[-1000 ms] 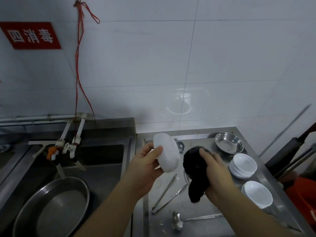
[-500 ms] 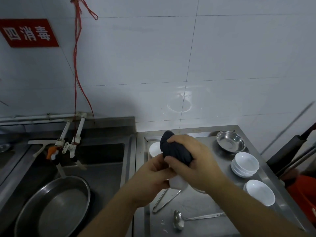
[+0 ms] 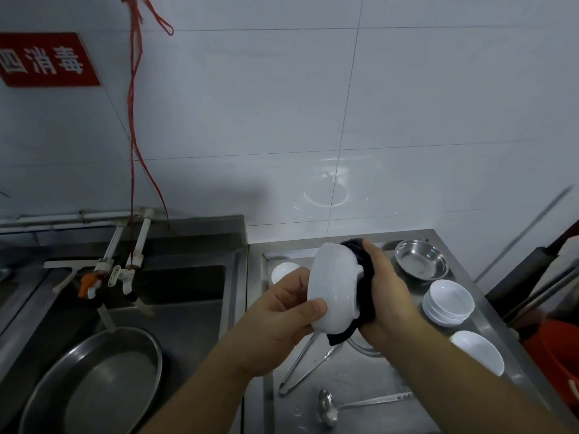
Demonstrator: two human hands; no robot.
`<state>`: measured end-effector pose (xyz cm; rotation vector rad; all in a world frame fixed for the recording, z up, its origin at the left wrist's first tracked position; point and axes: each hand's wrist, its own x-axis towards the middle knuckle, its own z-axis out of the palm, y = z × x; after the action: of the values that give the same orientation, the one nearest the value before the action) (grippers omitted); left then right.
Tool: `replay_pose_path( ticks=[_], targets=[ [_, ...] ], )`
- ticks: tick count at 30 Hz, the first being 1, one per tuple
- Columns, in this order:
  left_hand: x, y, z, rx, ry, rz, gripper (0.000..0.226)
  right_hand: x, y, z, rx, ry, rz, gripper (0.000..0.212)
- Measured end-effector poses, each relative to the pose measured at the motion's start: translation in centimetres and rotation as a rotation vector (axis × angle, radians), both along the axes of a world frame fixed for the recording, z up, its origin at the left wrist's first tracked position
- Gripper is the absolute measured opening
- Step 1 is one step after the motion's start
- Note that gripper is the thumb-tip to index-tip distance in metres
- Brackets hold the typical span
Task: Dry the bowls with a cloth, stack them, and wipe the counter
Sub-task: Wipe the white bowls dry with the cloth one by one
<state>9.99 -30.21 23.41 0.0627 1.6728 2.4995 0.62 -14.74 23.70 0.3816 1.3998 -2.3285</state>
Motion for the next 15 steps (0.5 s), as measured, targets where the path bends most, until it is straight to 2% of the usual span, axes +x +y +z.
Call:
replay_pose_path(
  ticks=[2, 6, 7, 10, 11, 13, 15],
  targets=[
    [-0.4, 0.5, 0.2, -0.006, 0.000, 0.010, 0.056, -0.1, 0.2, -0.2, -0.005, -0.070, 0.014, 0.050],
    [-1.6, 0.6, 1.3, 0.011, -0.076, 0.022, 0.065, -0.9, 0.6, 0.1, 0.092, -0.009, -0.049, 0.036],
    [-1.9, 0.4, 1.6, 0.030, -0.092, 0.019, 0.062, -1.2, 0.7, 0.4, 0.125, 0.035, -0.056, 0.031],
    [-2.3, 0.0, 2.4, 0.082, -0.102, 0.017, 0.032, -1.8, 1.0, 1.3, 0.225, 0.192, -0.106, 0.017],
    [-2.3, 0.1, 2.4, 0.092, -0.089, 0.015, 0.031, -1.9, 1.0, 1.6, 0.246, 0.233, -0.126, 0.015],
    [-2.3, 0.6, 2.1, 0.126, -0.034, 0.000, 0.033, -1.9, 1.0, 2.1, 0.210, 0.262, -0.156, 0.016],
    [-2.2, 1.3, 1.8, 0.174, 0.029, 0.010, 0.033, -1.7, 0.9, 2.3, 0.107, 0.172, -0.146, 0.017]
  ],
)
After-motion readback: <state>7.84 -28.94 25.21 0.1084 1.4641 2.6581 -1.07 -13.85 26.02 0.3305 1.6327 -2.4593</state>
